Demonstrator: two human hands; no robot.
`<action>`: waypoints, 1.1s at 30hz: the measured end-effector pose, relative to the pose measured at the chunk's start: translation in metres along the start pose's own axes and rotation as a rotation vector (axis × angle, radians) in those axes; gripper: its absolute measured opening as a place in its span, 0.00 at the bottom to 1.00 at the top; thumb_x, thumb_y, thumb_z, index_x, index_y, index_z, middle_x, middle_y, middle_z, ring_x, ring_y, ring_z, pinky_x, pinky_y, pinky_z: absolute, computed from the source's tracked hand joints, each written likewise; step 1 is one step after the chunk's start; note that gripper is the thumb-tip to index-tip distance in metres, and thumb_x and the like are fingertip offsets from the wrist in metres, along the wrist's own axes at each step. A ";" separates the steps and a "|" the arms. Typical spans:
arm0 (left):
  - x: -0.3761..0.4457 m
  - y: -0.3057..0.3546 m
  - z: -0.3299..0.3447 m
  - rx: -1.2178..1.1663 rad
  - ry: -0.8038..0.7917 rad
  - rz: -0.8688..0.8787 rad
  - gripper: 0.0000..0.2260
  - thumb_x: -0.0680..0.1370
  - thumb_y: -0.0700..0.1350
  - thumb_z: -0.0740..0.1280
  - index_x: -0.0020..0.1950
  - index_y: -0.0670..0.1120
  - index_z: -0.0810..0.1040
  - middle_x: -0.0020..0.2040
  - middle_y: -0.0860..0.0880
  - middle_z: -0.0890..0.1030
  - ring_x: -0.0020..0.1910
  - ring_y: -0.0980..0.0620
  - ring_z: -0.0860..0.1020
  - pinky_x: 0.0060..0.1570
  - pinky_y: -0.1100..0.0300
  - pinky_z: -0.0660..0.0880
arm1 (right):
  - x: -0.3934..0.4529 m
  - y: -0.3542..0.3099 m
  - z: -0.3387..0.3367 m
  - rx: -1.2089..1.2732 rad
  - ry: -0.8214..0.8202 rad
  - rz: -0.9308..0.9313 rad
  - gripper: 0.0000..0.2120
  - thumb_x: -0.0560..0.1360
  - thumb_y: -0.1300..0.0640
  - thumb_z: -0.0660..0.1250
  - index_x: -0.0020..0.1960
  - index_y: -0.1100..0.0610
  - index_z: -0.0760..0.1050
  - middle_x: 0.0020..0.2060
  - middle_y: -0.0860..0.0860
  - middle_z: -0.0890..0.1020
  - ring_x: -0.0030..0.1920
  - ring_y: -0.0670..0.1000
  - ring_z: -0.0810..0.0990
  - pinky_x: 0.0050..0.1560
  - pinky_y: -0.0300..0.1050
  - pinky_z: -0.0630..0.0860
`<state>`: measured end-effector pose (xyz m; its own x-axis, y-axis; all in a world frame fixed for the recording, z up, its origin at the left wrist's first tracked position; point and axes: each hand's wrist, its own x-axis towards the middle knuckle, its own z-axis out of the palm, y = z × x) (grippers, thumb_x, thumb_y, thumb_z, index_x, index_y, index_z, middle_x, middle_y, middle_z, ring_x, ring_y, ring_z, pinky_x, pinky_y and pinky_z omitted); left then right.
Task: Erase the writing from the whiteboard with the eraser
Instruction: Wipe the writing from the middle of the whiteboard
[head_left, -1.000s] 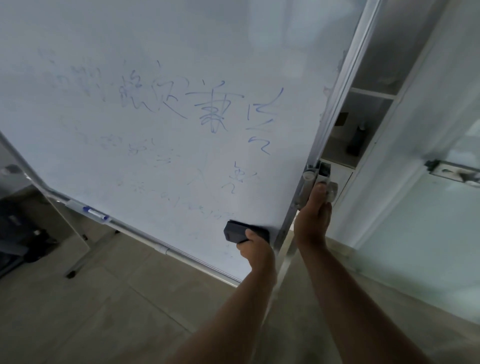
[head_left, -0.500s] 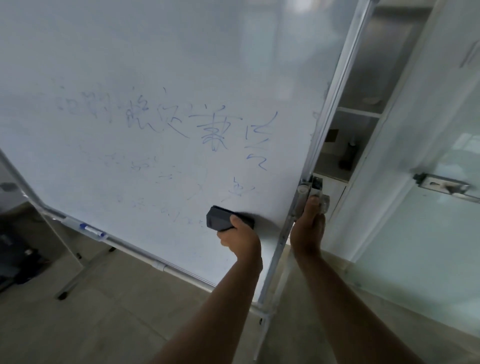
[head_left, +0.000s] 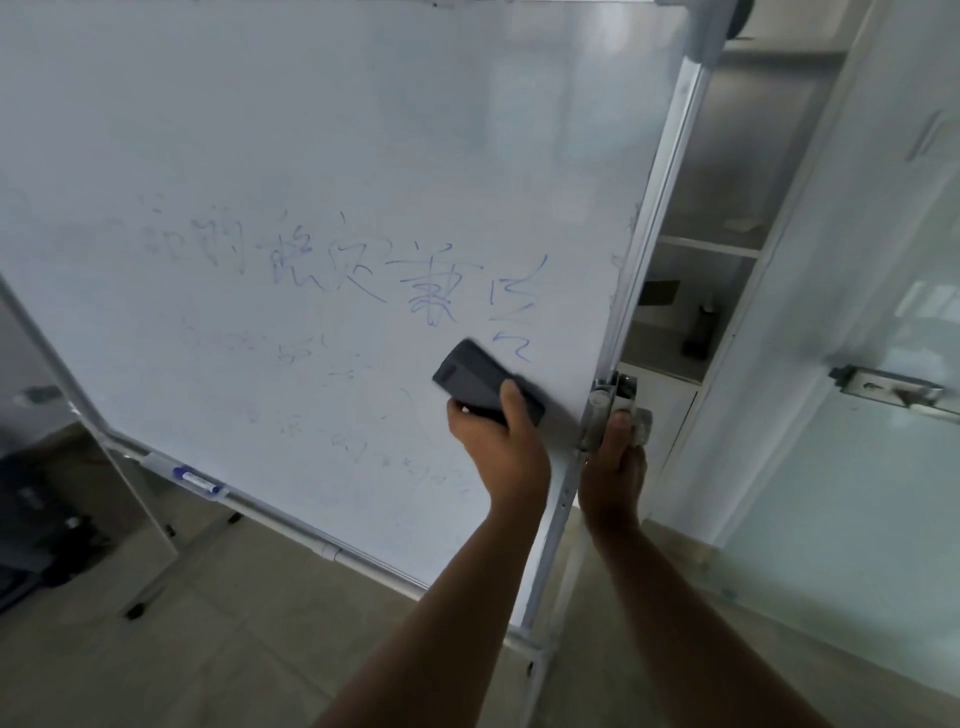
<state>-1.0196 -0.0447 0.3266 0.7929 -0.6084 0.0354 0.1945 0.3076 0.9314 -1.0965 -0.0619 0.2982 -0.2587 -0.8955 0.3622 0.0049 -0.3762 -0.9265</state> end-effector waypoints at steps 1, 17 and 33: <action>-0.002 0.004 0.004 0.014 -0.027 0.039 0.16 0.79 0.49 0.65 0.62 0.54 0.62 0.56 0.54 0.74 0.55 0.57 0.75 0.55 0.61 0.74 | 0.000 0.001 0.000 0.000 -0.008 -0.009 0.26 0.72 0.35 0.51 0.42 0.57 0.73 0.32 0.51 0.76 0.32 0.41 0.75 0.32 0.31 0.71; 0.007 0.039 0.000 0.480 -0.016 0.560 0.29 0.76 0.61 0.62 0.71 0.46 0.61 0.56 0.46 0.69 0.55 0.46 0.71 0.49 0.51 0.76 | -0.003 -0.006 -0.005 -0.035 -0.026 0.042 0.28 0.69 0.31 0.49 0.42 0.54 0.73 0.34 0.49 0.77 0.36 0.44 0.76 0.38 0.38 0.73; 0.033 0.076 0.005 0.465 0.064 0.562 0.30 0.76 0.61 0.63 0.70 0.43 0.64 0.53 0.44 0.72 0.51 0.46 0.70 0.49 0.45 0.75 | -0.006 -0.012 -0.004 -0.046 -0.046 0.041 0.29 0.69 0.31 0.50 0.48 0.55 0.72 0.37 0.49 0.77 0.40 0.50 0.77 0.41 0.44 0.74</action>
<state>-0.9815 -0.0446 0.4006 0.7353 -0.4021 0.5456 -0.5061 0.2097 0.8366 -1.0984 -0.0509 0.3064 -0.2143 -0.9204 0.3269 -0.0299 -0.3284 -0.9441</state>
